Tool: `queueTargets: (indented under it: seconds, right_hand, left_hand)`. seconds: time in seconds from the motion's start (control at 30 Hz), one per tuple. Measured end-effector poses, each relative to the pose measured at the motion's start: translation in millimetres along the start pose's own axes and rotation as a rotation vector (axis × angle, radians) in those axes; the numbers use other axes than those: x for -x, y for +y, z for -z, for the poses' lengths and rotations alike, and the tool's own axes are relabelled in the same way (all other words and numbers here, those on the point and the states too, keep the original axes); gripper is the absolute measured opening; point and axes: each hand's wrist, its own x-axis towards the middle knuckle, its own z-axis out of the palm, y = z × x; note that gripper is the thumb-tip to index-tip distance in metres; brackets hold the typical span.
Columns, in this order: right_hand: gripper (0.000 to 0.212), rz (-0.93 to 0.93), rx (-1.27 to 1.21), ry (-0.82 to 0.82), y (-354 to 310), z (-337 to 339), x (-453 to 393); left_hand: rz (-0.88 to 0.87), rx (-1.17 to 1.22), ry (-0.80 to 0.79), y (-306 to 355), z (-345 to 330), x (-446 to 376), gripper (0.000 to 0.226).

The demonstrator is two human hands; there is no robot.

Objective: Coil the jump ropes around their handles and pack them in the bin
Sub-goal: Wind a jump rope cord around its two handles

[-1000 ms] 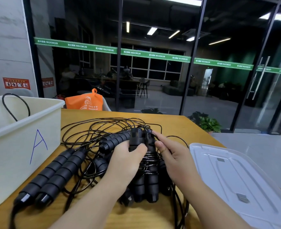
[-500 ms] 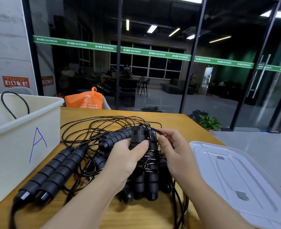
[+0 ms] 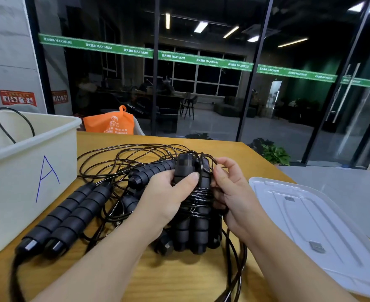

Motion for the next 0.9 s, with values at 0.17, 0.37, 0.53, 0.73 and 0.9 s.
queueTargets:
  seconds: [0.17,0.37,0.53,0.73,0.9]
  right_hand:
    - [0.021,0.019,-0.023,0.044,0.1,0.1,0.6]
    - [0.02,0.085,0.032,0.005,1.5,5.7,-0.3]
    - [0.015,0.266,0.26,0.028,-2.6,4.9,0.3]
    - [0.023,0.482,0.508,-0.032,-8.4,-3.1,8.4]
    - [0.036,0.491,0.674,-0.131,-5.4,-11.3,14.2]
  left_hand:
    - [0.012,0.013,-0.027,1.2,1.3,1.5,0.018]
    - [0.001,-0.025,-0.039,3.3,2.1,3.0,0.016]
    - [0.026,0.024,-0.031,6.1,2.1,4.0,0.02]
    - [0.023,0.014,-0.035,7.6,0.2,5.5,0.029]
    - [0.046,0.062,0.069,10.7,-3.1,4.8,0.027]
